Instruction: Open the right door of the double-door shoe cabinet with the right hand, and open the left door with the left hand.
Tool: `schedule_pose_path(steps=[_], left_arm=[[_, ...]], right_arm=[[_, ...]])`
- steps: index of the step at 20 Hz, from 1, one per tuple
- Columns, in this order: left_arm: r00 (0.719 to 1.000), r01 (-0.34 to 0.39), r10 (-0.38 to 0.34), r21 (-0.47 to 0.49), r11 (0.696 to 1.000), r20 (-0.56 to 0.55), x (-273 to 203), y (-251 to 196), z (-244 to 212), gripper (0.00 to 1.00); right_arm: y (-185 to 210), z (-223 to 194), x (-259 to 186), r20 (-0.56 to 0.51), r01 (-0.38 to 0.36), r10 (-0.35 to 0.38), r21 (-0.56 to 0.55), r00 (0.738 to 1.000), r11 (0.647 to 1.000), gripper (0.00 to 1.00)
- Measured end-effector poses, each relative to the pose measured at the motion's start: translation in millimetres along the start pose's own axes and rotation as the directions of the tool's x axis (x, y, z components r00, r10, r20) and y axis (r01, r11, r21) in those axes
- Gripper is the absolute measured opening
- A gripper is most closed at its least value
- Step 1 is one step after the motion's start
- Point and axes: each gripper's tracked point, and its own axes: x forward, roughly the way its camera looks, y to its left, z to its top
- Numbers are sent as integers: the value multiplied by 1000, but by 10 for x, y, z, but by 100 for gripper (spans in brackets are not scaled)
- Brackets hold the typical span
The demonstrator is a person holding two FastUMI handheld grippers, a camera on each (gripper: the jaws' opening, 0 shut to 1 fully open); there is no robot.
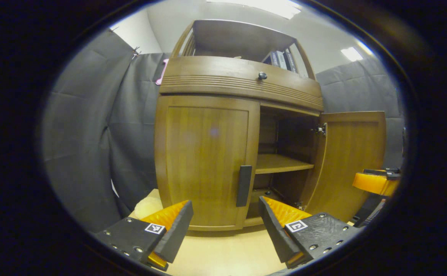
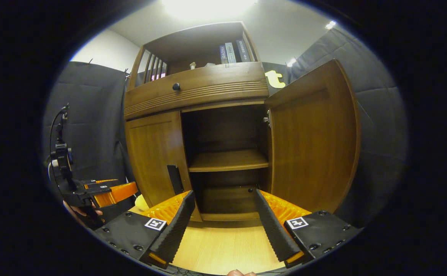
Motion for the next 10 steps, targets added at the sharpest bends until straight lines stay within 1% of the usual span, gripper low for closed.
schedule_pose_path(steps=[4,7,8,10], left_arm=[[999,-40,40,-14,999,-6,283,-40,-10,100],[999,-26,25,-23,999,-35,552,-165,-138,100],[999,-22,21,-23,999,-37,658,-207,-145,100],[999,-16,15,-21,1000,-32,840,-284,-165,100]], right_arm=[[-66,-18,256,3,-9,9,-16,1000,1000,98],[-97,-57,378,-5,-18,18,8,1000,1000,98],[-114,-79,430,-8,-21,21,14,1000,1000,92],[-143,-136,509,-21,-26,27,22,999,999,100]])
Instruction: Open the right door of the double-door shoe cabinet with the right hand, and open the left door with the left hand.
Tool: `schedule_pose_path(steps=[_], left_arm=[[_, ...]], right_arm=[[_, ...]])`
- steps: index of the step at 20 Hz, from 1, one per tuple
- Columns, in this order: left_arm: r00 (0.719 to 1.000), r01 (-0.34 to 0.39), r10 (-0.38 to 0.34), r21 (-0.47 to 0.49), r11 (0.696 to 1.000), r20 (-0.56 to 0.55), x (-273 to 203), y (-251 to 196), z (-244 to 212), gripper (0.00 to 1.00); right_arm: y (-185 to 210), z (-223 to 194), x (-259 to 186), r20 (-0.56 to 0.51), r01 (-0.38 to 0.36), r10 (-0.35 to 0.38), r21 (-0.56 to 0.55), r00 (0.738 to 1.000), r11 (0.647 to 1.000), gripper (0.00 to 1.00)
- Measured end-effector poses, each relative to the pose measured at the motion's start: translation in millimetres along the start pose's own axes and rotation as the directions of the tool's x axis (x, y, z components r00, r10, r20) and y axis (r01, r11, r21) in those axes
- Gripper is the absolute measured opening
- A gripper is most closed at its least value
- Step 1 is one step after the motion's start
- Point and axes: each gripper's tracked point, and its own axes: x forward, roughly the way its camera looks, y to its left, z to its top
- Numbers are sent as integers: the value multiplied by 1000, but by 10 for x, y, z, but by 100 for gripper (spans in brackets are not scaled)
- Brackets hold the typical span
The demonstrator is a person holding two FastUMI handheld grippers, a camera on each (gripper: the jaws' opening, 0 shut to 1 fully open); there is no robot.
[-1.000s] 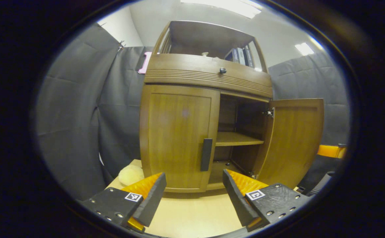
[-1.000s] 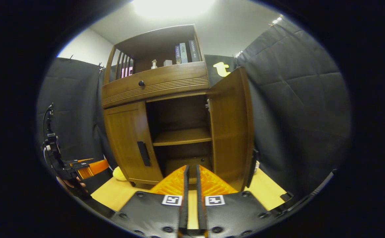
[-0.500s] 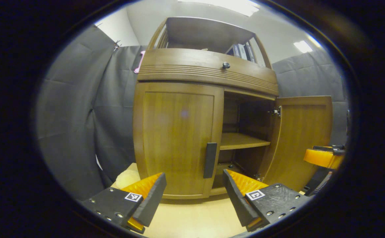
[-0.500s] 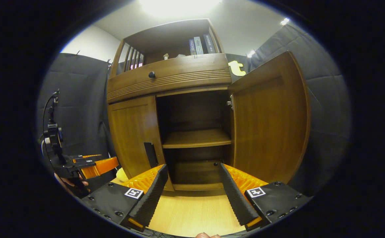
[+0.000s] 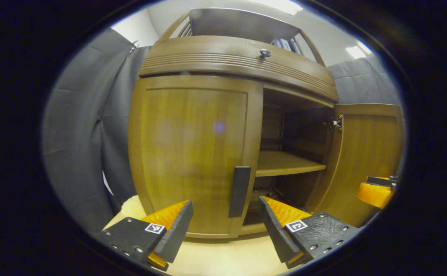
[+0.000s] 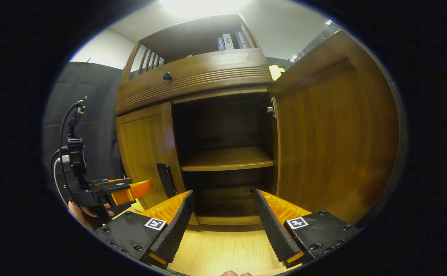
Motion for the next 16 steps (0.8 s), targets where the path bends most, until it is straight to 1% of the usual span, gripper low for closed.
schedule_pose_path(steps=[1,3,4,5,8,9,10,11,12,14,15,16], left_arm=[[1000,1,-1,4,1000,0,94,-44,-10,100],[1000,-10,10,11,1000,-17,276,-95,-60,100],[1000,-11,11,10,1000,-17,339,-123,-55,100],[1000,-16,16,9,1000,-13,433,-142,-41,100],[999,-28,28,-5,1000,-16,576,-161,-63,89],[999,-29,28,-14,999,-19,605,-154,-83,89],[999,-26,25,-23,999,-20,646,-164,-89,87],[1000,-18,17,-31,999,-19,718,-191,-75,89],[999,-46,46,-29,999,-10,772,-163,-64,75],[999,-46,46,-38,998,-5,872,-173,-39,46],[999,-40,40,-50,998,-8,856,-182,-62,43],[998,-57,56,-57,997,-18,835,-166,-39,40]], right_arm=[[-3,-38,30,-13,-6,6,4,1000,1000,98],[30,-72,93,-27,-31,31,2,999,1000,98],[30,-64,135,-25,-38,38,-4,999,999,93],[25,-39,178,-19,-45,45,-10,999,999,93],[15,-27,298,-13,-64,64,-24,998,998,92],[6,-34,332,-17,-71,70,-28,997,997,92],[0,-45,367,-22,-76,75,-32,997,997,92],[-16,-48,398,-24,-80,80,-33,997,996,92],[-19,-58,429,-27,-84,83,-33,996,996,93],[-20,-74,463,-32,-90,89,-33,996,995,93],[-23,-87,472,-37,-91,90,-33,995,995,93],[-28,-118,482,-43,-91,89,-33,995,995,93]])
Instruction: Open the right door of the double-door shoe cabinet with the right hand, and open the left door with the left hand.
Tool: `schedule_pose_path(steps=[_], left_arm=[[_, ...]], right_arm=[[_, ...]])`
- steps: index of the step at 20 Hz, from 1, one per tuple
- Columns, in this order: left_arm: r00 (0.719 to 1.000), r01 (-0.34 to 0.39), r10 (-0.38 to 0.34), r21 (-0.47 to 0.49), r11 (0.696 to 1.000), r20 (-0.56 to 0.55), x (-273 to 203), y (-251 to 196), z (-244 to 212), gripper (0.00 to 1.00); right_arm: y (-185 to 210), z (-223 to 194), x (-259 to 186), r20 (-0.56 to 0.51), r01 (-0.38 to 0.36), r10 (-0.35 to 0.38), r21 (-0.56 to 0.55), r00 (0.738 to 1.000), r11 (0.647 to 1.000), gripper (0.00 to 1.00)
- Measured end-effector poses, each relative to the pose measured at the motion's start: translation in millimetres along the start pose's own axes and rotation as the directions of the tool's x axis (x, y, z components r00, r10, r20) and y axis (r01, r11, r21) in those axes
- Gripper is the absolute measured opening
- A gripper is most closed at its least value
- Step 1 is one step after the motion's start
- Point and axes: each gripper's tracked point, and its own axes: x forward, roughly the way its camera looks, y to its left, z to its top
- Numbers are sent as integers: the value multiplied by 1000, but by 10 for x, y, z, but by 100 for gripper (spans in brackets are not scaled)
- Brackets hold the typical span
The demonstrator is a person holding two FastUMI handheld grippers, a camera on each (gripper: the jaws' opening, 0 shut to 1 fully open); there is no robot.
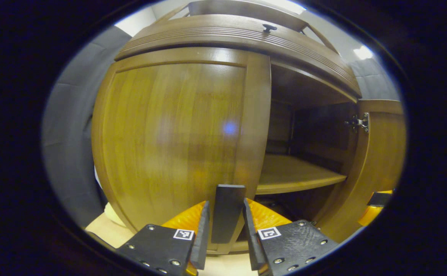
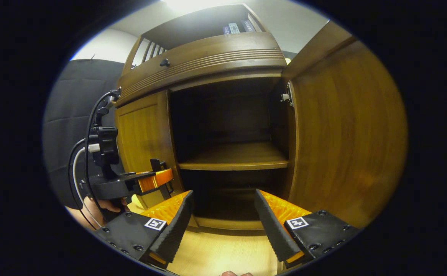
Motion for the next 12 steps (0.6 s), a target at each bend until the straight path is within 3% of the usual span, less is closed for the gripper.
schedule_pose_path(steps=[2,6,9,12], left_arm=[[1000,-23,23,-1,1000,3,52,-41,-21,35],[998,-56,56,93,994,4,52,-24,-50,24],[999,-39,38,72,997,6,49,-38,-56,6],[1000,-28,28,66,997,4,44,-35,-61,6]], right_arm=[[-25,-23,32,-1,2,-2,3,1000,1000,93],[6,35,-2,-4,-6,6,5,1000,1000,92],[7,23,6,-5,-24,24,4,1000,1000,93],[-3,41,13,-1,-29,29,12,1000,1000,93]])
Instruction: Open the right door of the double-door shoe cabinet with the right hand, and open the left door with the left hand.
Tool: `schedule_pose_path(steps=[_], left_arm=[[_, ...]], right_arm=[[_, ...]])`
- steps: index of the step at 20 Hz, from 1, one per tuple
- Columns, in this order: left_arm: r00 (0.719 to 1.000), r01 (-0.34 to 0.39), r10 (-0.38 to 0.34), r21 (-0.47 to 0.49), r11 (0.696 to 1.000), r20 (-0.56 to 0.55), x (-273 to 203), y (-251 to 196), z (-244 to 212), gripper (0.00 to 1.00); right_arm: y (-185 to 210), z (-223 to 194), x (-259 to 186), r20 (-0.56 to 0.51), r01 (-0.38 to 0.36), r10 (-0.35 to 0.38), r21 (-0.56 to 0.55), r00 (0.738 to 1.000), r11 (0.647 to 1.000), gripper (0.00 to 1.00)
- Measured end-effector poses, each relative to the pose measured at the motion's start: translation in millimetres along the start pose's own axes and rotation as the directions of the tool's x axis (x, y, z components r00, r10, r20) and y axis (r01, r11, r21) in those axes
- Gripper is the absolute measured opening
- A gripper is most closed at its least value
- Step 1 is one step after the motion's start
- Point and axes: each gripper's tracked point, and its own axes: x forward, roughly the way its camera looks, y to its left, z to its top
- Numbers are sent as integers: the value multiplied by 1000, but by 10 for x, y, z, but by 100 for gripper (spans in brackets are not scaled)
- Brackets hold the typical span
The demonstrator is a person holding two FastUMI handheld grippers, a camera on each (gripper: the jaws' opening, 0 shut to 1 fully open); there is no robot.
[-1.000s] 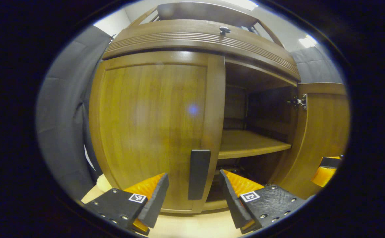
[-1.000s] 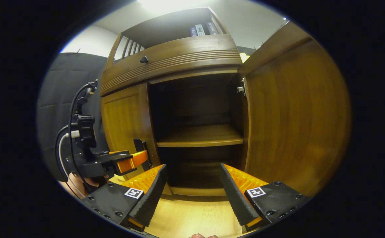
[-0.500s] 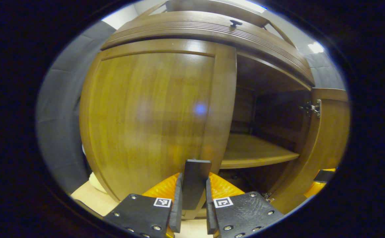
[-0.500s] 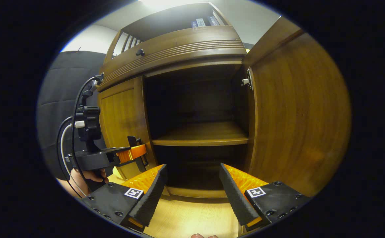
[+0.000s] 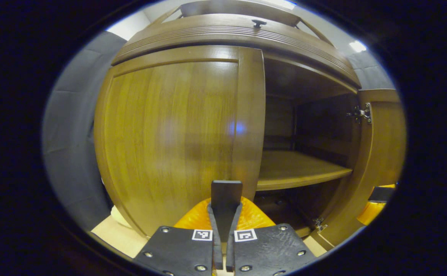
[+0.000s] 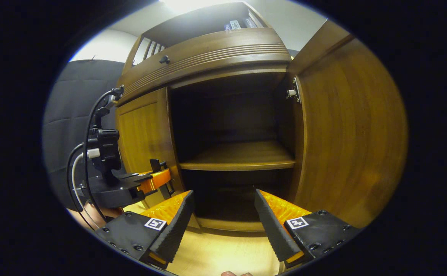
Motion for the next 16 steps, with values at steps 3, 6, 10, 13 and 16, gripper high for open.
schedule_pose_path(steps=[3,6,10,13,16], left_arm=[[1000,10,-10,-7,1000,-1,-54,-8,16,6],[1000,28,-28,0,1000,1,-213,16,-6,6],[999,42,-42,-6,999,6,-413,58,-23,6],[999,49,-49,-5,999,10,-552,104,-35,6],[998,58,-58,-6,998,15,-724,176,-57,6]], right_arm=[[2,12,-11,11,15,-15,7,1000,1000,93],[2,1,11,20,25,-25,17,999,1000,93],[1,-12,21,16,34,-34,19,999,999,92],[-1,-7,15,15,36,-36,21,999,999,92],[-5,-7,20,13,36,-37,17,999,999,92]])
